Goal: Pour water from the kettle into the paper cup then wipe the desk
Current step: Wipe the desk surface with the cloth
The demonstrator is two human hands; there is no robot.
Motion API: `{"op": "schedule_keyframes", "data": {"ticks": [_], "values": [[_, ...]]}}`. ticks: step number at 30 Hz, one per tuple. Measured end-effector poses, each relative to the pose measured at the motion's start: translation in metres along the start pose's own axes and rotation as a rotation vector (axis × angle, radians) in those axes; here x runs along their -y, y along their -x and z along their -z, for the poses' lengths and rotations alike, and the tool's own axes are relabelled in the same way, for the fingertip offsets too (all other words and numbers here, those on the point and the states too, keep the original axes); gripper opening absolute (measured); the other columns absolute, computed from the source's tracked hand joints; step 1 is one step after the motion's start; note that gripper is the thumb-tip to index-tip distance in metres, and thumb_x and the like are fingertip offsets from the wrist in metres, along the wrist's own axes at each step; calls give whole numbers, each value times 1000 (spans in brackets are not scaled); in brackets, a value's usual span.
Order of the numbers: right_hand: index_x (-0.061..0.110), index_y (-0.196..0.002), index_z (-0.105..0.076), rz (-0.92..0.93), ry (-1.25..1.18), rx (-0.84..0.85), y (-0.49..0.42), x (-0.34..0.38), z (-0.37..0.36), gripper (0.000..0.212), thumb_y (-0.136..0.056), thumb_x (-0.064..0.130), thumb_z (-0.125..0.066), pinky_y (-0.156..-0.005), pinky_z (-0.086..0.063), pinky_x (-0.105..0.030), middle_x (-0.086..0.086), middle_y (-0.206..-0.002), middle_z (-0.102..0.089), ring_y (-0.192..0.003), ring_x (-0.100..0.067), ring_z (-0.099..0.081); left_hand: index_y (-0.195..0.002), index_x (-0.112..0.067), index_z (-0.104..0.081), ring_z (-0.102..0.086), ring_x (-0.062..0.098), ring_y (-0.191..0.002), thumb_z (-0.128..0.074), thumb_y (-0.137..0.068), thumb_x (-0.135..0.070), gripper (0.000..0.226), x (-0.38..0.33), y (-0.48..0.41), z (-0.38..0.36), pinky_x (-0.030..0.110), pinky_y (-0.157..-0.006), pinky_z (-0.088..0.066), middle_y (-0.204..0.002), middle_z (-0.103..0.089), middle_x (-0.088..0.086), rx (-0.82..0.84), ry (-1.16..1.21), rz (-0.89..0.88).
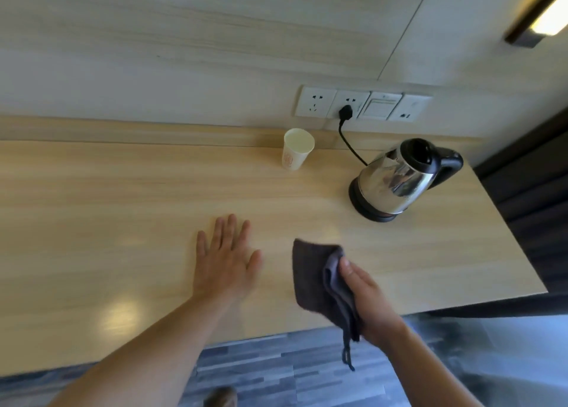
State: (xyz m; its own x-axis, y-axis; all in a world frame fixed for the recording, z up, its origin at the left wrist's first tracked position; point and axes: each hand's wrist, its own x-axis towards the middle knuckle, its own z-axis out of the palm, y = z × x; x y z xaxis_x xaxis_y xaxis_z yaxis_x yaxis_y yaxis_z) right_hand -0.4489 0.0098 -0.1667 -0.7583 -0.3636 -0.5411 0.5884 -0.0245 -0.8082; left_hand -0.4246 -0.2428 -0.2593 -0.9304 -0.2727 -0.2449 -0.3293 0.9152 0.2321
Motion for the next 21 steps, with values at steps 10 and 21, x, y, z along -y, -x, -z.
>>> {"op": "schedule_keyframes", "data": {"ticks": [10, 21], "values": [[39, -146, -53, 432, 1339, -37, -174, 86, -11, 41, -105, 45, -50, -112, -44, -48, 0, -141, -65, -131, -20, -58, -163, -35, 12, 20, 25, -159, -4, -98, -68, 74, 5, -12, -6, 58, -128, 6, -172, 20, 0, 17, -19, -17], [54, -160, 3, 398, 1787, 31, -226, 46, -1, 81, -91, 86, -23, -129, 1, -48, 6, -174, 16, -159, -18, 18, -162, -38, 14, 18, 23, -160, -4, -98, -69, 73, 3, -12, -1, 56, -129, 3, -172, 21, -3, 19, -35, 2]]}}
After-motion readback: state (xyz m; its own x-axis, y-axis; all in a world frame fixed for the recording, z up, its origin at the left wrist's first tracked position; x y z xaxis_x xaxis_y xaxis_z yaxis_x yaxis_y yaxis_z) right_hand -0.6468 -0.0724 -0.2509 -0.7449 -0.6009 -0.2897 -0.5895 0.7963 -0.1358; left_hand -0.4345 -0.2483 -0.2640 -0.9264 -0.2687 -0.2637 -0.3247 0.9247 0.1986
